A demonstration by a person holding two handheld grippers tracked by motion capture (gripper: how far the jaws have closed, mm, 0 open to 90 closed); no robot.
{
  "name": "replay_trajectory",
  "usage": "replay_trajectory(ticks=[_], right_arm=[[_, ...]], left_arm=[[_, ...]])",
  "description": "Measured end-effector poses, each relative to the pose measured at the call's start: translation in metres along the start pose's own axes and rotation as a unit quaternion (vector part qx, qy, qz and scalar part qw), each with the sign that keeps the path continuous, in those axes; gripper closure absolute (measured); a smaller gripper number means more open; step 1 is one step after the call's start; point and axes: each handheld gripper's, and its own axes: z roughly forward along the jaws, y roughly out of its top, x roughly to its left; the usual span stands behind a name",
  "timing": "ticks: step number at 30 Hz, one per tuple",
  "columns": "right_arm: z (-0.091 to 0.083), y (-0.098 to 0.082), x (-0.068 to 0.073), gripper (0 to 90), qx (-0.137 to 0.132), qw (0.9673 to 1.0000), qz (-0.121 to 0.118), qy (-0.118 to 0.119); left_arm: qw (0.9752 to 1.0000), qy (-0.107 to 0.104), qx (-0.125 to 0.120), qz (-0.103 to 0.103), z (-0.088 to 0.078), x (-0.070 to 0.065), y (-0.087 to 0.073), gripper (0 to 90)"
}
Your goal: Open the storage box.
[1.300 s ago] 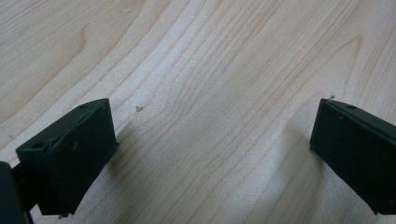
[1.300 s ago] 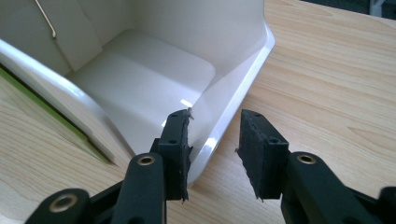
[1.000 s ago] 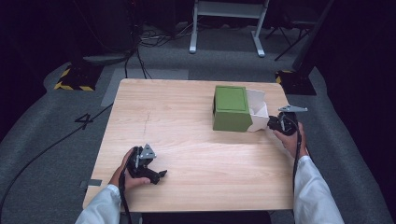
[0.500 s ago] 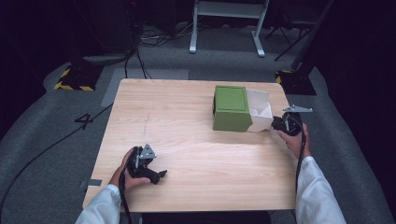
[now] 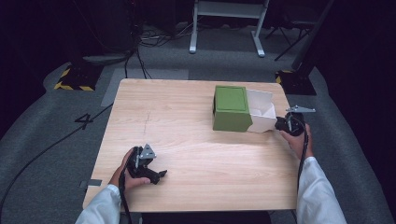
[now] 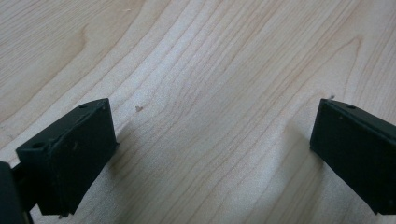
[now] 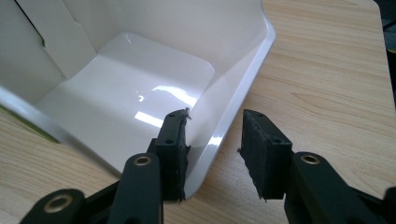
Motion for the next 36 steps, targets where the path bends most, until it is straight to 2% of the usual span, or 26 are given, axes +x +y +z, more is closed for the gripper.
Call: replay_trajectory(ticks=[8,13,14,15,22,25,33,36], right_arm=[[-0.001,-0.001,-0.002,60.2,0.000,1.0000,0.001,-0.003],[-0.002,-0.001,-0.004,56.2,-0.002,1.0000,0.002,-0.005],[-0.003,0.000,-0.004,51.4,-0.003,1.0000,0.003,-0.006],[-0.003,0.000,-0.004,51.4,-0.003,1.0000,0.003,-0.006],[-0.018,0.003,-0.006,42.7,-0.017,0.9997,-0.003,-0.015],[-0.023,0.005,-0.006,42.5,-0.025,0.9996,-0.003,-0.012],[-0.037,0.008,-0.003,37.7,-0.029,0.9990,-0.018,-0.028],[-0.046,0.008,-0.003,35.7,-0.034,0.9991,-0.017,-0.020]], left_arm=[[1.0000,0.000,0.000,0.000,0.000,0.000,0.000,0.5],[1.0000,0.000,0.000,0.000,0.000,0.000,0.000,0.5],[1.0000,0.000,0.000,0.000,0.000,0.000,0.000,0.5],[1.0000,0.000,0.000,0.000,0.000,0.000,0.000,0.5],[1.0000,0.000,0.000,0.000,0.000,0.000,0.000,0.5],[1.0000,0.000,0.000,0.000,0.000,0.000,0.000,0.5],[1.0000,0.000,0.000,0.000,0.000,0.000,0.000,0.5],[1.0000,0.000,0.000,0.000,0.000,0.000,0.000,0.5]])
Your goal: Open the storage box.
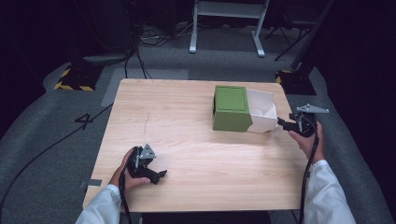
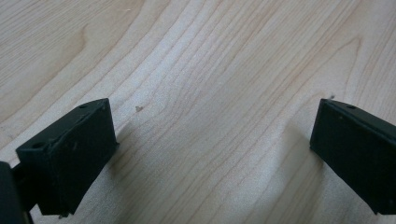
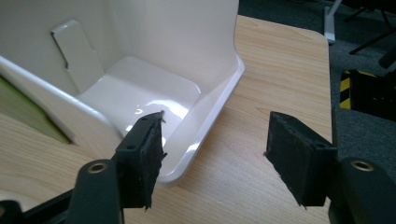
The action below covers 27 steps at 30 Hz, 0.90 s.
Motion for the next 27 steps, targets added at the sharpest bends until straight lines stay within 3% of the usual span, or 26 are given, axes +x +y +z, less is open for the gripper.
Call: replay_trajectory(ticks=[4,12,17,27], right_arm=[[-0.015,0.000,0.003,34.5,-0.016,0.9998,-0.007,0.005],[-0.027,-0.004,0.012,31.4,-0.013,0.9992,-0.029,0.024],[-0.040,-0.009,0.021,28.8,-0.027,0.9974,-0.045,0.050],[-0.050,-0.024,0.040,25.0,-0.012,0.9935,-0.085,0.075]], left_arm=[[1.0000,0.000,0.000,0.000,0.000,0.000,0.000,0.5],[1.0000,0.000,0.000,0.000,0.000,0.000,0.000,0.5],[1.0000,0.000,0.000,0.000,0.000,0.000,0.000,0.5],[1.0000,0.000,0.000,0.000,0.000,0.000,0.000,0.5]])
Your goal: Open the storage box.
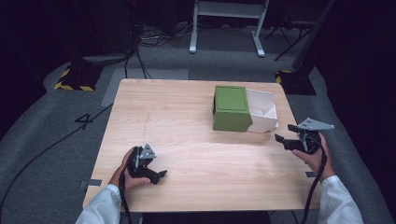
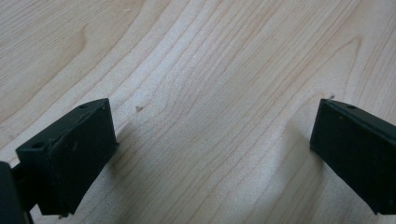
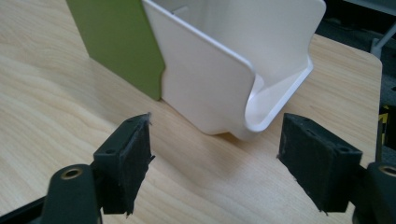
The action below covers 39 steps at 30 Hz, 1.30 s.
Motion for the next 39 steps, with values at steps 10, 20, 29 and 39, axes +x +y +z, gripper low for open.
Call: replay_trajectory(ticks=[10,20,29,39], right_arm=[[-0.003,-0.016,0.018,23.6,0.022,0.9991,-0.029,0.020],[-0.007,-0.037,0.026,22.9,0.036,0.9983,-0.035,0.029],[-0.007,-0.061,0.028,22.0,0.065,0.9965,-0.036,0.037],[-0.006,-0.087,0.026,22.2,0.088,0.9954,-0.009,0.038]], left_arm=[[1.0000,0.000,0.000,0.000,0.000,0.000,0.000,0.5],[1.0000,0.000,0.000,0.000,0.000,0.000,0.000,0.5],[1.0000,0.000,0.000,0.000,0.000,0.000,0.000,0.5],[1.0000,0.000,0.000,0.000,0.000,0.000,0.000,0.5]])
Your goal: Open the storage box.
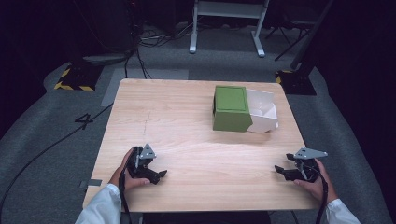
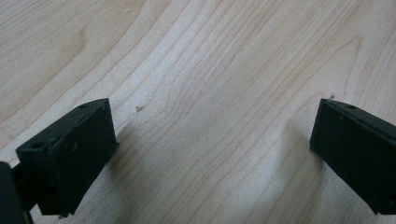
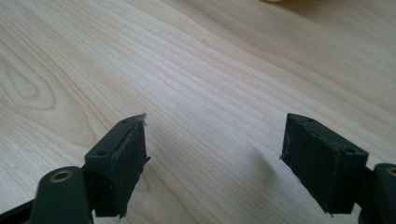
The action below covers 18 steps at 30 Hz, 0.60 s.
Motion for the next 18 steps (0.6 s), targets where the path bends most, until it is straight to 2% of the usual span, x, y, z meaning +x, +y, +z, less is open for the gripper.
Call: replay_trajectory(ticks=[5,8,18], right_arm=[[0.001,-0.010,-0.003,21.6,-0.011,0.9996,0.025,0.011],[0.001,-0.015,-0.004,21.5,-0.026,0.9993,0.025,0.011],[0.000,-0.016,-0.004,21.4,-0.026,0.9993,0.025,0.010]], left_arm=[[1.0000,0.001,0.000,-0.003,0.000,-0.001,-0.001,0.5],[1.0000,0.002,0.000,-0.001,0.000,0.000,0.000,0.5],[1.0000,0.002,0.000,-0.001,0.000,0.000,-0.001,0.5]])
